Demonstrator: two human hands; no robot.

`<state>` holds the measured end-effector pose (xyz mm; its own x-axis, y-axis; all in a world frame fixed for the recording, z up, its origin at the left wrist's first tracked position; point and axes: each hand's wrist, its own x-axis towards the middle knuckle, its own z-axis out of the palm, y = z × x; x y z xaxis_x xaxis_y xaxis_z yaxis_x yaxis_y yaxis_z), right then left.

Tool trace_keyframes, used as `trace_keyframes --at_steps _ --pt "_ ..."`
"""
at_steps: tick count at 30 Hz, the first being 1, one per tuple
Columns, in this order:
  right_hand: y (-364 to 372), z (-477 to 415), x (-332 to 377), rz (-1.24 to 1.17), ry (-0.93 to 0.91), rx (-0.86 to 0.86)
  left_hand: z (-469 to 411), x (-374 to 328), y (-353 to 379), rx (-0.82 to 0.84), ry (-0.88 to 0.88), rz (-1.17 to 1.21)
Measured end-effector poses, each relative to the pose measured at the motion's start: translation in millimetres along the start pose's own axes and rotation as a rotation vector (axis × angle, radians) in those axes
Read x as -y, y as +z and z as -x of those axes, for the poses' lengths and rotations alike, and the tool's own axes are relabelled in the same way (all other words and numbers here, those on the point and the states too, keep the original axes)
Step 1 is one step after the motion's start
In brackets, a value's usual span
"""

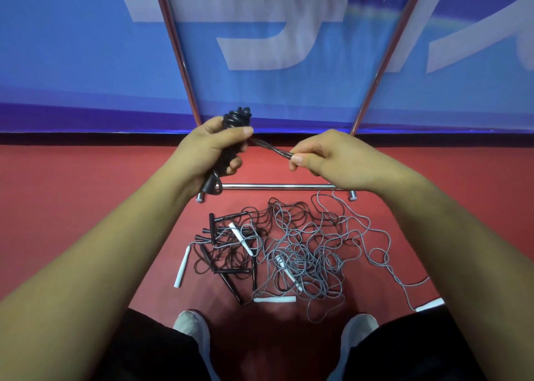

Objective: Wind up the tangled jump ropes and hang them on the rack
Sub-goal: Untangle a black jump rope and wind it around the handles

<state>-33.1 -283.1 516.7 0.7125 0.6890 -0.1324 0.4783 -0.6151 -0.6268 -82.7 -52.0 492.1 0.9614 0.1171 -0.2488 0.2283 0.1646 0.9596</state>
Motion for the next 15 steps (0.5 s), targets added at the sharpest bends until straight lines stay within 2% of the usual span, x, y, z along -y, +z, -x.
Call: trace_keyframes --at_steps 3,6,11,15 --pt "2.8 1.6 4.9 0.061 -0.032 0.026 -1.5 6.1 0.8 -0.070 -0.015 -0.312" --pt "2.0 3.0 6.2 0.095 -0.059 0.060 -3.4 10.3 -1.5 -0.047 0.018 -0.638" --pt "4.1 4.0 7.9 0.129 -0.054 0.156 -4.8 21.7 8.7 0.168 -0.004 -1.125" --pt "6.5 3.1 8.1 0.067 -0.088 0.110 -2.8 27.2 20.4 0.346 -0.007 -1.388"
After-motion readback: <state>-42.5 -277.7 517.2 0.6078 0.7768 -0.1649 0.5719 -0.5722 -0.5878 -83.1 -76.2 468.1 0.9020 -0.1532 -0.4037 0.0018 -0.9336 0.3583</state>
